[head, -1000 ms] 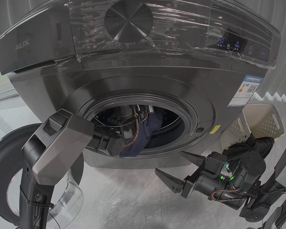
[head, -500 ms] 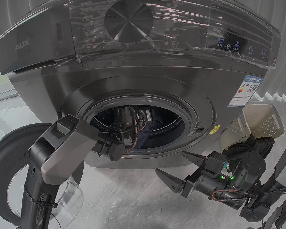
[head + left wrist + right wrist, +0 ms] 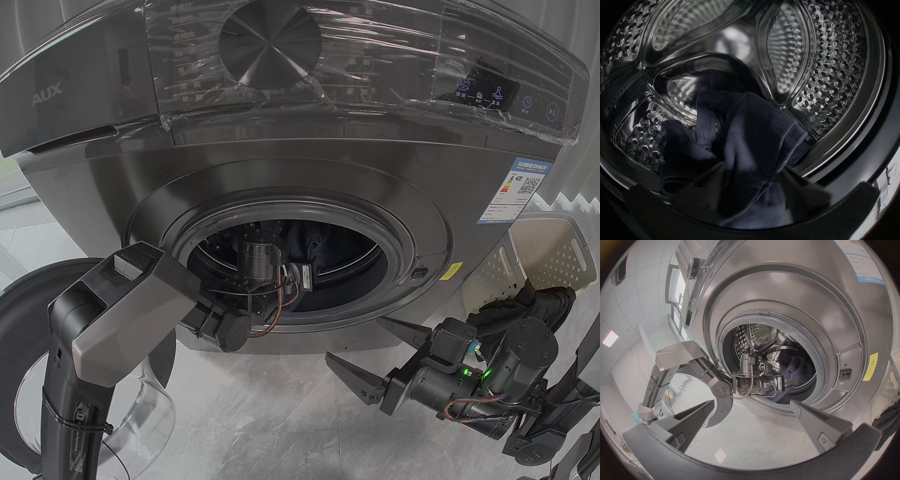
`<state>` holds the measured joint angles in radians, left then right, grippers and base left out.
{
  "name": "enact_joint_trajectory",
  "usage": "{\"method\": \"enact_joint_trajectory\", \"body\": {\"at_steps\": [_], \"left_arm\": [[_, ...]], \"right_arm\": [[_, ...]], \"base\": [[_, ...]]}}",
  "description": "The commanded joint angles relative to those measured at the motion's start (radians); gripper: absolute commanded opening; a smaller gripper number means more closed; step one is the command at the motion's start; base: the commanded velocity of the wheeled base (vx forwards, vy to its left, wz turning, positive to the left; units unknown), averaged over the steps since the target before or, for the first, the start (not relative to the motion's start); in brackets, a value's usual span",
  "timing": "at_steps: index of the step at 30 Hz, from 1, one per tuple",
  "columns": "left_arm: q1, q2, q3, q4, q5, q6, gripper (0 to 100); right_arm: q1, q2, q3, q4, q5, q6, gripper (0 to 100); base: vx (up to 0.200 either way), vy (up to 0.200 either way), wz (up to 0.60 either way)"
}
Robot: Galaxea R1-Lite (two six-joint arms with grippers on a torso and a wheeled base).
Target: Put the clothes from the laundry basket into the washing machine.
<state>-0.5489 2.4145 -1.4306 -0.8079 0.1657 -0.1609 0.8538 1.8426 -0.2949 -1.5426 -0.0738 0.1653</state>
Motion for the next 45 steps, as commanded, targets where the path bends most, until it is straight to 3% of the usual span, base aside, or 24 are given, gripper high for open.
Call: {"method": "enact_joint_trajectory", "body": {"at_steps": [1, 7, 13, 21, 28, 29, 33, 35, 41, 45], "left_arm": [[0.007, 0.008, -0.031, 0.010, 0.000, 0.000, 0], [0.007, 0.029, -0.134, 0.012, 0.003, -0.011, 0], [0.015, 0.097, -0.350, -0.002, 0.067, -0.051, 0], [0.023, 0.173, -0.553, -0.002, 0.078, -0.051, 0], [0.023, 0.187, -0.569, -0.002, 0.086, -0.042, 0], [0.023, 0.186, -0.569, -0.001, 0.086, -0.043, 100], [0.017, 0.170, -0.554, 0.009, 0.097, -0.046, 100], [0.015, 0.155, -0.513, 0.024, 0.126, -0.042, 100], [-0.002, 0.077, -0.363, 0.022, 0.130, -0.029, 100], [-0.032, -0.031, -0.163, -0.027, 0.127, 0.011, 100]], "right_arm": [[0.001, 0.000, -0.001, -0.001, 0.000, 0.000, 100], [0.001, 0.001, -0.003, -0.001, 0.000, 0.000, 100], [0.001, 0.000, -0.004, -0.001, 0.000, 0.000, 100], [0.001, 0.000, -0.007, -0.001, 0.000, 0.000, 100], [0.001, 0.000, -0.007, -0.001, 0.000, 0.000, 100], [0.001, -0.002, -0.007, -0.001, 0.000, 0.000, 100], [0.001, -0.002, -0.006, -0.001, 0.000, 0.000, 100], [0.001, 0.000, -0.006, -0.001, 0.000, 0.000, 100], [-0.001, -0.002, -0.004, -0.001, 0.000, 0.000, 100], [-0.002, -0.002, 0.002, -0.001, 0.000, 0.000, 100]], "base": [[0.000, 0.000, 0.00], [0.000, 0.000, 0.00], [0.000, 0.000, 0.00], [0.000, 0.000, 0.00], [0.000, 0.000, 0.00], [0.000, 0.000, 0.00], [0.000, 0.000, 0.00], [0.000, 0.000, 0.00], [0.000, 0.000, 0.00], [0.000, 0.000, 0.00]]}}
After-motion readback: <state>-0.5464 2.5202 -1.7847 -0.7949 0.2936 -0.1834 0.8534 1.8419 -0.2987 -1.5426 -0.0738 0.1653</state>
